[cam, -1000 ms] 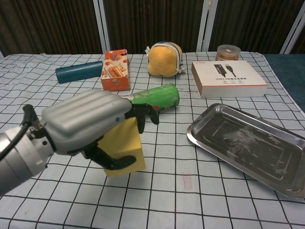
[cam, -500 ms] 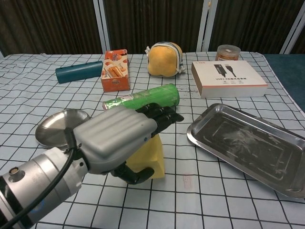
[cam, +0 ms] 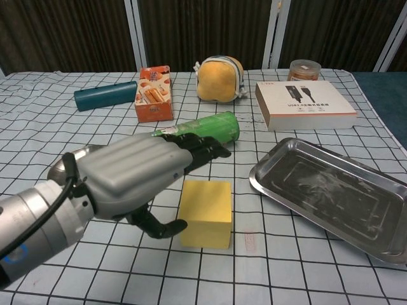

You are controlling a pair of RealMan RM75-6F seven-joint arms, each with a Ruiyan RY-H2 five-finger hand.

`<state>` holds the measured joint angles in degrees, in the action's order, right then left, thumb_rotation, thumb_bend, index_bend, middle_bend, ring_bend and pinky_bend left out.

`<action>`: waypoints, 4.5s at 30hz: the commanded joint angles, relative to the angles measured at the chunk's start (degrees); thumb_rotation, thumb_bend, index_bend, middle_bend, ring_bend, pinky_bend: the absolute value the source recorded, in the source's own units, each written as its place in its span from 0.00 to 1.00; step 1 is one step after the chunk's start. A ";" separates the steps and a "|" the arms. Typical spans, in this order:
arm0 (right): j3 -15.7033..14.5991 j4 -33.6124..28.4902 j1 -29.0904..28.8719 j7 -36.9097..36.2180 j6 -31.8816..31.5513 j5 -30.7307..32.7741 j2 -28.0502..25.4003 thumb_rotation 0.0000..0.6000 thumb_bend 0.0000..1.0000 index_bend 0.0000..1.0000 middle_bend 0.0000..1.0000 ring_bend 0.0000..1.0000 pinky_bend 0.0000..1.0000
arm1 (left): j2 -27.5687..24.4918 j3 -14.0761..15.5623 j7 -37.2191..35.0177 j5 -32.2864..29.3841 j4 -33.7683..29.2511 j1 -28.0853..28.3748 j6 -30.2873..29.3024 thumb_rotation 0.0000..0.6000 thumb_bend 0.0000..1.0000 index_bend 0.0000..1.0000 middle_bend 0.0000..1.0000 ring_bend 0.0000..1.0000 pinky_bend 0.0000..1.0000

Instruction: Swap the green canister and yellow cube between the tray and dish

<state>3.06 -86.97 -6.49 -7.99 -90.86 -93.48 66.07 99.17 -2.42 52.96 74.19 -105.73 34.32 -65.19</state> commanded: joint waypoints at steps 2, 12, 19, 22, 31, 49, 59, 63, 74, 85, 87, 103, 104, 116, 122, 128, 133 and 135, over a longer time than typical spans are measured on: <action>-0.10 0.04 0.10 -0.52 -0.21 -0.29 -0.11 1.00 0.11 0.00 0.00 0.00 0.00 | -4.73 -4.71 1.91 -2.42 -2.57 1.46 -0.95 1.00 0.32 0.00 0.00 0.00 0.14; -0.51 -0.28 0.02 -0.45 0.40 -0.72 -0.45 1.00 0.11 0.00 0.00 0.00 0.00 | -5.18 -12.89 2.50 -10.14 1.21 7.97 1.37 1.00 0.32 0.00 0.00 0.00 0.14; -0.62 -0.10 0.04 -1.23 0.29 -1.04 -0.68 1.00 0.11 0.00 0.00 0.00 0.00 | -0.05 -13.85 3.60 -16.52 7.68 12.09 2.17 1.00 0.32 0.00 0.00 0.00 0.14; -0.69 -0.04 -0.03 -1.11 0.44 -1.18 -0.67 1.00 0.11 0.00 0.00 0.00 0.00 | 2.11 -13.59 5.56 -20.42 9.00 13.54 1.98 1.00 0.32 0.00 0.00 0.00 0.14; -1.43 -0.05 -0.14 -1.31 0.88 -2.15 -1.07 1.00 0.11 0.00 0.00 0.00 0.00 | 8.30 -14.64 11.78 -31.91 14.84 19.29 1.42 1.00 0.32 0.00 0.00 0.00 0.14; -1.59 -0.19 -0.45 -2.13 1.49 -2.15 -1.61 1.00 0.11 0.00 0.00 0.00 0.00 | 15.96 -14.70 6.38 -31.77 32.84 23.03 -0.69 1.00 0.31 0.00 0.00 0.00 0.16; -1.71 -0.26 -0.64 -2.45 1.94 -2.10 -1.83 1.00 0.11 0.00 0.00 0.00 0.00 | 22.10 -14.07 -0.29 -24.82 49.51 23.54 -2.94 1.00 0.32 0.00 0.12 0.09 0.31; -1.67 -0.24 -0.74 -2.27 2.21 -1.90 -1.84 1.00 0.11 0.00 0.00 0.00 0.00 | 23.80 -14.01 -2.23 -23.90 54.68 23.08 -1.42 1.00 0.32 0.00 0.18 0.17 0.37; -1.78 -0.26 -0.91 -2.00 2.51 -2.00 -1.84 1.00 0.11 0.00 0.00 0.00 0.00 | 24.86 -14.81 -0.14 -24.93 57.18 21.50 1.75 1.00 0.33 0.00 0.21 0.24 0.39; -1.92 -0.37 -1.17 -1.73 3.18 -1.87 -1.89 1.00 0.11 0.00 0.00 0.00 0.00 | 24.69 -11.52 -15.89 -10.07 62.87 20.55 -5.15 1.00 0.48 0.53 0.76 0.67 0.73; -1.96 -0.42 -1.18 -1.68 3.24 -1.88 -1.90 1.00 0.11 0.00 0.00 0.00 0.00 | 23.54 -11.47 -17.06 -9.02 61.80 19.83 -5.96 1.00 0.48 0.56 0.79 0.69 0.74; -1.95 -1.03 -0.95 -2.19 2.80 -1.74 -2.02 1.00 0.11 0.00 0.00 0.00 0.00 | -2.23 -3.78 -16.34 -7.39 32.24 4.27 -8.99 1.00 0.48 0.57 0.78 0.68 0.74; -2.01 -1.01 -0.89 -2.20 2.71 -1.83 -2.00 1.00 0.11 0.00 0.00 0.00 0.00 | -3.10 -3.24 -16.12 -7.38 30.58 3.31 -9.44 1.00 0.48 0.57 0.78 0.68 0.74; -2.18 -1.02 -0.78 -2.32 2.56 -2.08 -1.98 1.00 0.11 0.00 0.00 0.00 0.00 | -4.04 0.39 -16.09 -5.72 27.27 -2.07 -11.43 1.00 0.47 0.51 0.67 0.60 0.69; -2.12 -1.05 -0.78 -2.36 2.66 -1.88 -2.06 1.00 0.11 0.00 0.00 0.00 0.00 | -5.48 0.96 -12.86 -8.32 24.36 -3.44 -8.87 1.00 0.45 0.24 0.37 0.37 0.52; -2.14 -1.05 -0.79 -2.27 2.76 -1.85 -2.04 1.00 0.11 0.00 0.00 0.00 0.00 | -7.90 0.44 -9.62 -11.70 20.15 -3.90 -6.83 1.00 0.39 0.00 0.07 0.11 0.30; -2.15 -0.96 -0.76 -2.13 2.63 -1.97 -1.93 1.00 0.11 0.00 0.00 0.00 0.00 | -8.81 0.16 -9.51 -11.50 19.14 -4.37 -7.01 1.00 0.37 0.00 0.00 0.00 0.22; -2.16 -0.96 -0.77 -2.07 2.73 -1.90 -1.91 1.00 0.11 0.00 0.00 0.00 0.00 | -9.64 0.16 -9.39 -11.74 17.94 -4.61 -6.90 1.00 0.37 0.00 0.00 0.00 0.20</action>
<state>0.91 -87.92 -7.27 -10.06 -88.13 -95.38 64.16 90.05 -2.23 43.59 62.55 -87.14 29.92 -72.19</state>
